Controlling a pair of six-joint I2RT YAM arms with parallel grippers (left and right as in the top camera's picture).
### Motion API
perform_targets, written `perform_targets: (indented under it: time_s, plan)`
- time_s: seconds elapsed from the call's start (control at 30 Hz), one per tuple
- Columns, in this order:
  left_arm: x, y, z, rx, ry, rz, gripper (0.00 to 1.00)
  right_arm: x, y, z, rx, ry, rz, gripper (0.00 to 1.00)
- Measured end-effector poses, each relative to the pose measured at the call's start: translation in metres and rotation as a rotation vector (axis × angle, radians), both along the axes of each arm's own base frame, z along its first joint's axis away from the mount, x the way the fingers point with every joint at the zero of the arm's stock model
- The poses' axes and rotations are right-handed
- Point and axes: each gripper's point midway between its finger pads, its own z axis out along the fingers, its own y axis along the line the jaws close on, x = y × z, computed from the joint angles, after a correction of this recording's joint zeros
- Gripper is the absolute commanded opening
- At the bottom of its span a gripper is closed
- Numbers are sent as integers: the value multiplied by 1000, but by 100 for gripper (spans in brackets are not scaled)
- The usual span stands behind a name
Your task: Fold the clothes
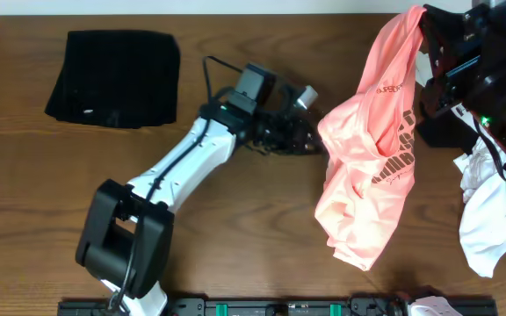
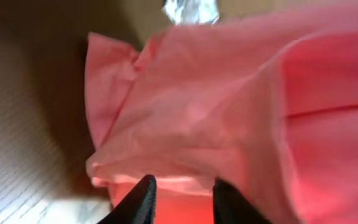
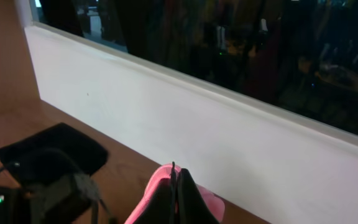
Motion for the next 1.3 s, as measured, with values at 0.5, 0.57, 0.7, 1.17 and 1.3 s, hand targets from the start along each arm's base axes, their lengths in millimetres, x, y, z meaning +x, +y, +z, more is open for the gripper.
perform_targets:
  time_s: [0.5, 0.57, 0.7, 1.17, 1.3]
  plan:
    - [-3, 32, 36, -197, -178, -133, 70, 2, -9, -7, -10, 26, -27, 1]
    - [-10, 40, 42, -186, -231, -143, 70, 3, -11, -9, -11, 33, -35, 1]
    - [-22, 52, 62, -129, -414, -160, 70, 4, -13, -9, -12, 35, -41, 1]
    - [-32, 5, 45, 125, -769, -229, 70, 2, -8, -9, -9, 35, -8, 1]
    - [-13, 9, 46, 170, -829, -176, 70, 2, -7, -12, -10, 47, -4, 1]
